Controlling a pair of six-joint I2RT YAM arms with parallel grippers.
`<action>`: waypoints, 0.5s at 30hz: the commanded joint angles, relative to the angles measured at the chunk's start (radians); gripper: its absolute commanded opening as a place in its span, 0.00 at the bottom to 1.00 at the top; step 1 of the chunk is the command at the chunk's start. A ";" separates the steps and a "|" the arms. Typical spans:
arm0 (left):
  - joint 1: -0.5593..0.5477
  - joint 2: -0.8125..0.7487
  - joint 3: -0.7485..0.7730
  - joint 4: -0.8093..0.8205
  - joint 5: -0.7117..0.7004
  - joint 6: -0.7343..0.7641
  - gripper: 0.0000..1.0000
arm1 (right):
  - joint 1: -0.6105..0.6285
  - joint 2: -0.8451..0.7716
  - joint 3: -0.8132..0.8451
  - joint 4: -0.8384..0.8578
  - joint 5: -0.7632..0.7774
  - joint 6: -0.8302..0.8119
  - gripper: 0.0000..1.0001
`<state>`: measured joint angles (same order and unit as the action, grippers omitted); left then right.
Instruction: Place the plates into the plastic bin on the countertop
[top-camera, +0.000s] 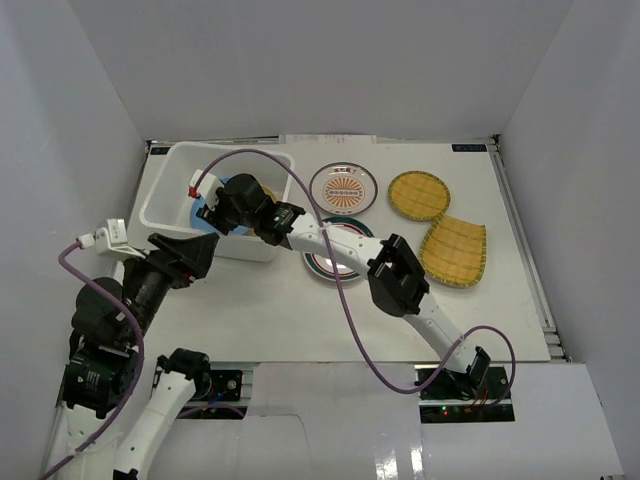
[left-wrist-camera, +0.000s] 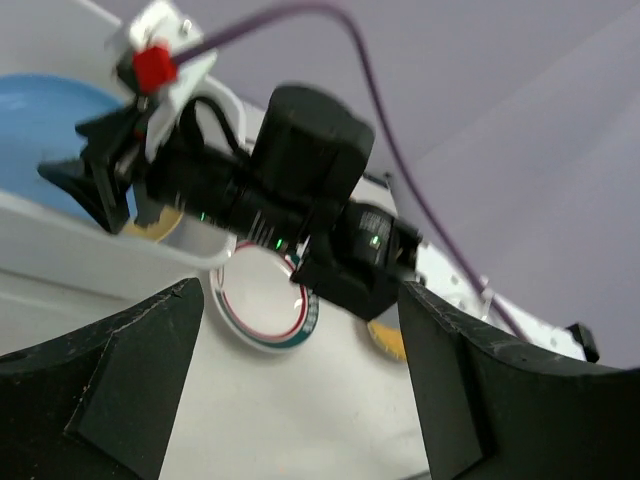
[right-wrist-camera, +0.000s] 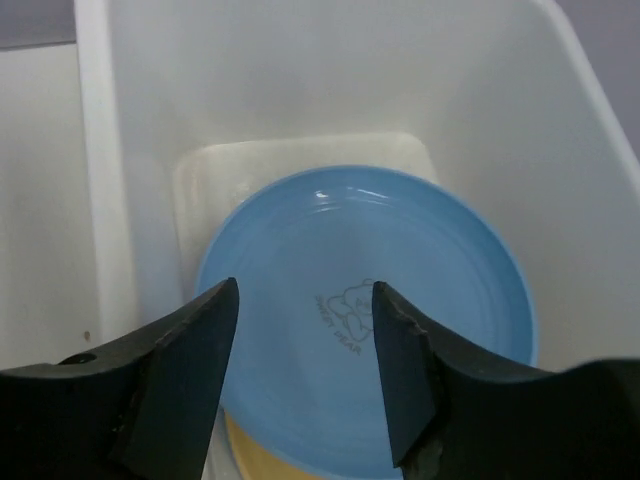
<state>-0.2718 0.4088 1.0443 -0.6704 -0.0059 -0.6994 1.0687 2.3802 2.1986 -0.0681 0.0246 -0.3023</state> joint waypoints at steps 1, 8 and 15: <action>-0.007 -0.037 -0.039 -0.104 0.099 -0.020 0.89 | -0.018 -0.116 -0.038 0.102 -0.008 0.062 0.64; -0.007 0.036 -0.102 -0.074 0.222 -0.009 0.84 | -0.216 -0.487 -0.454 0.315 -0.238 0.417 0.59; -0.007 0.170 -0.242 0.097 0.388 -0.038 0.81 | -0.381 -0.999 -1.044 0.240 -0.057 0.604 0.17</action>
<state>-0.2771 0.5476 0.8532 -0.6495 0.2955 -0.7238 0.7204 1.4952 1.3151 0.1829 -0.0952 0.1379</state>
